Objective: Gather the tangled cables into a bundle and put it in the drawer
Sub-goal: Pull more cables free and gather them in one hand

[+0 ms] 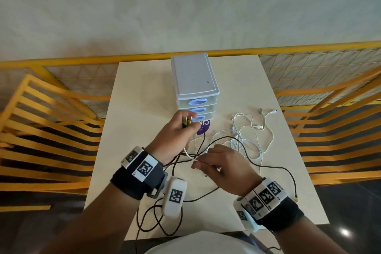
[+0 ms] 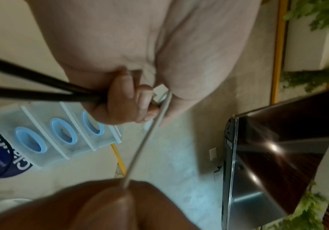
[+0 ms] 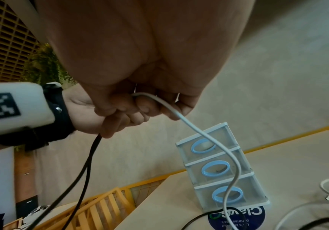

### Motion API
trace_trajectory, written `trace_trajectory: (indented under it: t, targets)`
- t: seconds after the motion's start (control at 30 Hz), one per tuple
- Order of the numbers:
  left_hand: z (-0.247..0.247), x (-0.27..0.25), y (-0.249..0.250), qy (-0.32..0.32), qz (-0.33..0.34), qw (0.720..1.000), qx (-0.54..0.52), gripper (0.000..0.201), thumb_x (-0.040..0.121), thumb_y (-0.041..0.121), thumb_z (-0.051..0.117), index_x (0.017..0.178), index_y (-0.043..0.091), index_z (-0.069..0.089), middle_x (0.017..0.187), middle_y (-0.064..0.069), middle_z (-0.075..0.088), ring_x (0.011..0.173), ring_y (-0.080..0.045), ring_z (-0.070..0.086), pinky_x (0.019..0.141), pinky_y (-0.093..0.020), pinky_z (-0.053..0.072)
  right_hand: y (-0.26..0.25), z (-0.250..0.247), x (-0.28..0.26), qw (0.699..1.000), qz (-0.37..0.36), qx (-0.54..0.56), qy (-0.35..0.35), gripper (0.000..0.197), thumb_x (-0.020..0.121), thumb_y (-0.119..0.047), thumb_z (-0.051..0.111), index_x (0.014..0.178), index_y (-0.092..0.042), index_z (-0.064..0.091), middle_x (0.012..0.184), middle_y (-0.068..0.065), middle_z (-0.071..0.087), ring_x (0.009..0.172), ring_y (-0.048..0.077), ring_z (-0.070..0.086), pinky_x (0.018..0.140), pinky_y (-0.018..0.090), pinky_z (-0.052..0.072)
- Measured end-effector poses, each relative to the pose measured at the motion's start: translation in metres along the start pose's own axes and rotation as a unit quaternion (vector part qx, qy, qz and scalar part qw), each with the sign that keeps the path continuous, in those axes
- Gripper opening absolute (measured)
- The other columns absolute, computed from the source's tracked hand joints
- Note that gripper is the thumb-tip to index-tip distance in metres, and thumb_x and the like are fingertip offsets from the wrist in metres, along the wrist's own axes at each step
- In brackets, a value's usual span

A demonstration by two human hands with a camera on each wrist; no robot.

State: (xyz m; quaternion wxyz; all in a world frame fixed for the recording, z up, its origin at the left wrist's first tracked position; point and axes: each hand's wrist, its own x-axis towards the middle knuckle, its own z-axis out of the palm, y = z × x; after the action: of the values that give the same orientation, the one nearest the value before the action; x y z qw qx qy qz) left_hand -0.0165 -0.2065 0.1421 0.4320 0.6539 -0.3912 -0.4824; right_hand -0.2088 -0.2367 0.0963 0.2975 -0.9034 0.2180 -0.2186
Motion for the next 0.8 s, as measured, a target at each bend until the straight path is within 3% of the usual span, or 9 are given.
trace_trajectory:
  t: [0.1,0.2,0.27,0.37,0.47,0.57,0.63,0.8]
  targets:
    - [-0.004,0.003,0.006,0.004,0.021,0.997,-0.076,0.031,0.108,0.008,0.046,0.138,0.017,0.049,0.074,-0.001,0.055,0.053,-0.011,0.043,0.052,-0.024,0.038,0.000,0.000,-0.001,0.999,0.029,0.001,-0.020,0.025,0.104,-0.042,0.052,0.100,-0.031,0.074,0.072,-0.008,0.064,0.073,0.012,0.059,0.070,0.028,0.049]
    - [-0.011,0.004,0.017,0.031,0.052,0.988,-0.144,0.034,0.109,0.006,0.042,0.139,0.021,0.047,0.071,0.001,0.057,0.057,-0.015,0.051,0.054,-0.027,0.043,-0.002,0.002,-0.005,0.991,0.102,0.060,-0.061,0.025,0.107,-0.041,0.043,0.102,-0.034,0.067,0.079,-0.012,0.065,0.073,0.009,0.062,0.071,0.027,0.051]
    - [-0.020,0.006,0.032,0.049,0.015,0.961,-0.274,0.028,0.107,0.008,0.043,0.131,0.019,0.053,0.065,0.003,0.051,0.047,-0.010,0.042,0.047,-0.023,0.036,0.000,0.002,-0.008,0.983,0.138,0.095,-0.073,0.029,0.109,-0.040,0.038,0.096,-0.031,0.063,0.070,-0.016,0.059,0.064,0.011,0.058,0.065,0.023,0.046]
    - [-0.048,0.009,0.059,0.097,0.005,0.919,-0.382,0.010,0.102,0.015,0.053,0.098,0.022,0.059,0.056,0.009,0.036,0.040,-0.006,0.025,0.039,-0.019,0.020,0.006,0.000,-0.015,0.975,0.161,0.132,-0.072,0.032,0.110,-0.036,0.037,0.086,-0.028,0.057,0.061,-0.014,0.050,0.058,0.009,0.049,0.061,0.020,0.038]
    - [-0.081,0.008,0.084,0.197,0.081,0.913,-0.349,0.023,0.097,0.010,0.062,0.085,0.027,0.052,0.057,0.010,0.044,0.039,-0.005,0.021,0.037,-0.019,0.017,0.019,-0.006,-0.022,0.971,0.176,0.156,-0.036,0.034,0.108,-0.040,0.036,0.080,-0.030,0.053,0.064,-0.013,0.048,0.061,0.008,0.045,0.064,0.027,0.041]
    - [-0.108,0.001,0.103,0.264,0.144,0.898,-0.320,0.029,0.096,-0.001,0.059,0.092,0.025,0.050,0.058,0.011,0.051,0.039,-0.005,0.022,0.039,-0.019,0.018,0.034,-0.017,-0.029,0.966,0.199,0.163,-0.003,0.035,0.108,-0.039,0.038,0.079,-0.024,0.053,0.064,-0.010,0.043,0.062,0.009,0.041,0.063,0.028,0.038]
    - [-0.119,-0.002,0.111,0.294,0.167,0.886,-0.316,0.028,0.095,-0.002,0.058,0.094,0.025,0.051,0.062,0.010,0.050,0.041,-0.006,0.021,0.040,-0.019,0.019,0.043,-0.023,-0.033,0.967,0.208,0.145,0.015,0.036,0.109,-0.035,0.039,0.078,-0.023,0.053,0.062,-0.013,0.045,0.060,0.006,0.042,0.062,0.024,0.036]
    - [-0.146,-0.006,0.122,0.322,0.215,0.865,-0.319,0.022,0.095,0.006,0.059,0.089,0.025,0.049,0.061,0.010,0.037,0.045,-0.008,0.020,0.040,-0.021,0.020,0.064,-0.024,-0.040,0.967,0.241,0.066,0.047,0.033,0.102,-0.047,0.036,0.077,-0.031,0.050,0.061,-0.014,0.051,0.060,0.008,0.048,0.058,0.016,0.035]
